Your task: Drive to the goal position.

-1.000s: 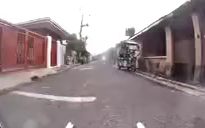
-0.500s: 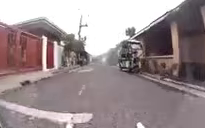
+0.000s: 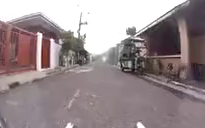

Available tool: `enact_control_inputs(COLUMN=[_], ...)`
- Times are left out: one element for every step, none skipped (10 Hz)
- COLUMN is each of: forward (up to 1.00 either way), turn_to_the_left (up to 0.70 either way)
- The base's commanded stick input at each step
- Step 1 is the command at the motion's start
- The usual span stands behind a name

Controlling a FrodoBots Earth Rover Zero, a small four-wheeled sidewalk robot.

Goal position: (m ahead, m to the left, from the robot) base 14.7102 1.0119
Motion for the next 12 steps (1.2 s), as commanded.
enact_control_inputs(forward=[1.00,1.00,1.00,1.00,1.00,1.00,1.00,1.00,1.00,1.00,1.00,1.00], turn_to_the_left=[0.00,0.00,0.00,0.00,0.00,0.00,0.00,0.00,0.00,0.00,0.00,0.00])
